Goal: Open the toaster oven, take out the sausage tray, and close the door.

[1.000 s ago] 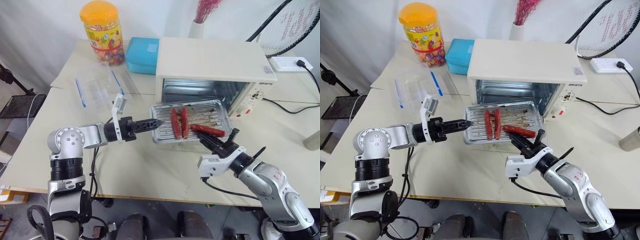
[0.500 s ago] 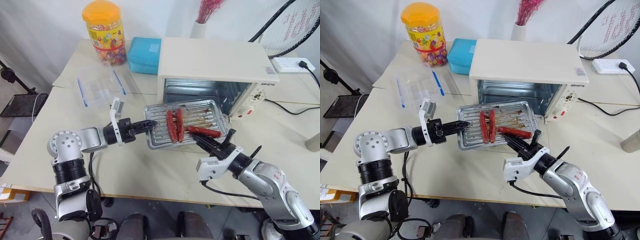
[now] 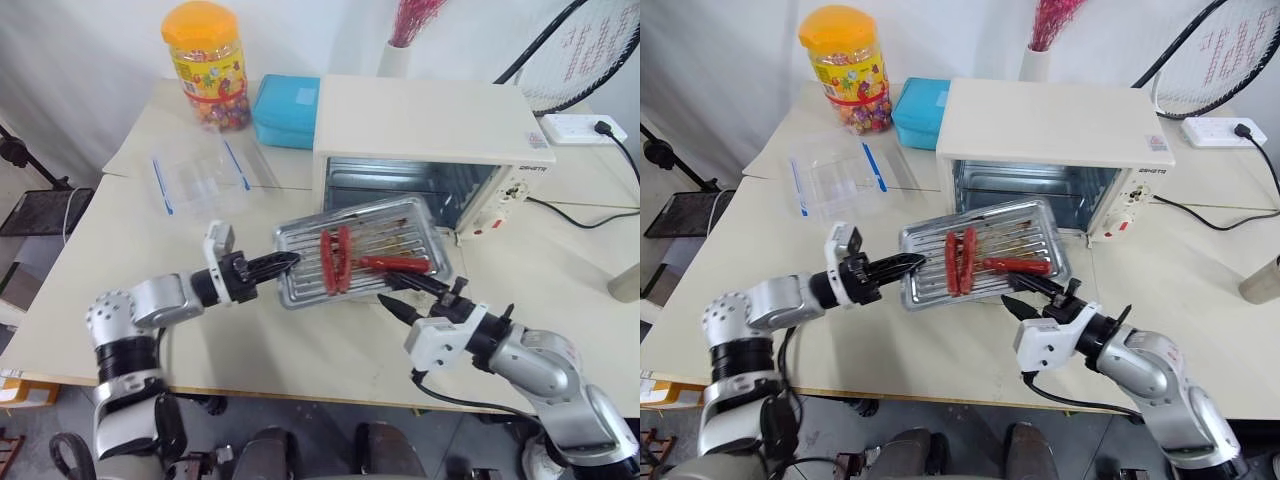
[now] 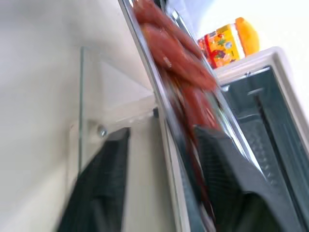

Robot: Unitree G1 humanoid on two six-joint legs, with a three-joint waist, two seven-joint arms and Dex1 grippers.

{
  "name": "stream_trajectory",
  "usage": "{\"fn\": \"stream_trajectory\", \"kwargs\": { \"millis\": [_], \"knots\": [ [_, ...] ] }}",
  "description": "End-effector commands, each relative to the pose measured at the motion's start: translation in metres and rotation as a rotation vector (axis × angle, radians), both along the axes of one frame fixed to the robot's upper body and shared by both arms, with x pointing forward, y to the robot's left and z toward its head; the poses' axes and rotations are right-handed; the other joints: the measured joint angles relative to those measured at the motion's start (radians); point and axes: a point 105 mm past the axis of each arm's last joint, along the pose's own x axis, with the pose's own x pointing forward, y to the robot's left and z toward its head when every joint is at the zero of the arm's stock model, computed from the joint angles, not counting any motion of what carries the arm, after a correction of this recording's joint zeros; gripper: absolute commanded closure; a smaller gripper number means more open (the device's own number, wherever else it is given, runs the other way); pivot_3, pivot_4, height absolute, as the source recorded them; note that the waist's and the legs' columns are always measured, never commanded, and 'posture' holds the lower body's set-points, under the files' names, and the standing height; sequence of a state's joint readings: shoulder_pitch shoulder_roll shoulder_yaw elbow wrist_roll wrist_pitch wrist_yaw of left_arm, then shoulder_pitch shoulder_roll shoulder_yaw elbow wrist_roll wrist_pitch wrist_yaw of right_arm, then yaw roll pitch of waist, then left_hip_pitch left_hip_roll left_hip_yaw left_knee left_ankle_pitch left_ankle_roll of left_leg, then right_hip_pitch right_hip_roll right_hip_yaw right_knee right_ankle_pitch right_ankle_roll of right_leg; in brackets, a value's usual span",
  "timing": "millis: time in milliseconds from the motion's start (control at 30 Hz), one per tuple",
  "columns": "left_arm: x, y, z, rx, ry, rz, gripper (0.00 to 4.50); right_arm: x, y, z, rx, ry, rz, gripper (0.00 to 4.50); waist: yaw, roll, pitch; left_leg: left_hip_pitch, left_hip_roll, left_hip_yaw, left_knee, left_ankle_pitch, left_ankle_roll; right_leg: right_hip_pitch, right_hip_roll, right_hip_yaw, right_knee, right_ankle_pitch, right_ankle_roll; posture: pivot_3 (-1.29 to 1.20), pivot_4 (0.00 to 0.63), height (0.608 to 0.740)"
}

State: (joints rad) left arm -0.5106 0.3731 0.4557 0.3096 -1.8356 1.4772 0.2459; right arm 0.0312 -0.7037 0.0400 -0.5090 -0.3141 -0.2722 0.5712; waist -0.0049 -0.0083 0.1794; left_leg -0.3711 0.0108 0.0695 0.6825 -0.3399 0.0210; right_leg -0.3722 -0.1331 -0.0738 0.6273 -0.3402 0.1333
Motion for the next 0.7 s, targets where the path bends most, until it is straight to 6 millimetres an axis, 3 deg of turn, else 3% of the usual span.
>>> {"fn": "stream_trajectory", "kwargs": {
  "millis": [33,100,233,333,567,633,700],
  "knots": [
    [-0.004,0.012,0.019,-0.094,-0.065,0.083,4.50,-0.011,-0.005,0.011,0.037,0.001,0.059,1.21,0.002,0.000,0.000,0.000,0.000,-0.001,0.001,0.000,0.000,0.001,0.001,0.000,0.000,0.000,0.000,0.00,0.150,0.740],
    [-0.013,0.025,0.013,-0.068,-0.069,0.117,4.50,-0.016,-0.012,0.010,0.067,0.047,0.073,0.56,0.005,0.000,0.000,0.000,0.000,-0.002,0.001,0.000,0.000,0.003,0.001,-0.001,-0.001,0.000,0.000,0.00,0.150,0.740],
    [-0.025,0.055,0.005,-0.055,-0.065,0.248,4.50,-0.015,-0.035,0.010,0.149,0.140,0.035,0.56,0.002,0.000,0.000,0.002,-0.001,-0.002,0.001,0.000,0.000,0.006,0.001,-0.001,-0.003,0.000,0.000,0.00,0.150,0.740],
    [-0.047,0.078,-0.007,-0.034,-0.052,0.321,4.50,-0.007,-0.067,0.012,0.270,0.227,-0.064,1.20,-0.001,0.000,0.000,0.003,0.000,-0.002,0.001,0.000,0.000,0.007,0.002,-0.001,-0.005,0.000,0.000,0.00,0.150,0.740],
    [-0.080,0.112,-0.022,-0.065,-0.032,0.577,4.50,0.011,-0.139,-0.007,0.349,0.376,-0.255,3.59,0.006,0.000,0.000,0.006,0.001,-0.006,0.000,-0.001,0.001,0.013,-0.004,-0.001,-0.013,-0.001,-0.002,0.00,0.150,0.740],
    [-0.082,0.117,-0.021,-0.085,-0.042,0.649,4.50,0.015,-0.151,-0.015,0.355,0.420,-0.277,4.26,0.004,0.000,0.000,0.006,0.001,-0.006,0.000,-0.002,0.001,0.014,-0.006,-0.002,-0.016,0.000,-0.004,0.00,0.150,0.740],
    [-0.081,0.123,-0.017,-0.118,-0.055,0.742,4.50,0.016,-0.158,-0.029,0.339,0.495,-0.260,4.44,0.005,0.000,0.000,0.005,0.001,-0.007,0.000,-0.002,0.001,0.015,-0.007,-0.004,-0.016,0.001,-0.004,0.00,0.150,0.740]
  ]
}}
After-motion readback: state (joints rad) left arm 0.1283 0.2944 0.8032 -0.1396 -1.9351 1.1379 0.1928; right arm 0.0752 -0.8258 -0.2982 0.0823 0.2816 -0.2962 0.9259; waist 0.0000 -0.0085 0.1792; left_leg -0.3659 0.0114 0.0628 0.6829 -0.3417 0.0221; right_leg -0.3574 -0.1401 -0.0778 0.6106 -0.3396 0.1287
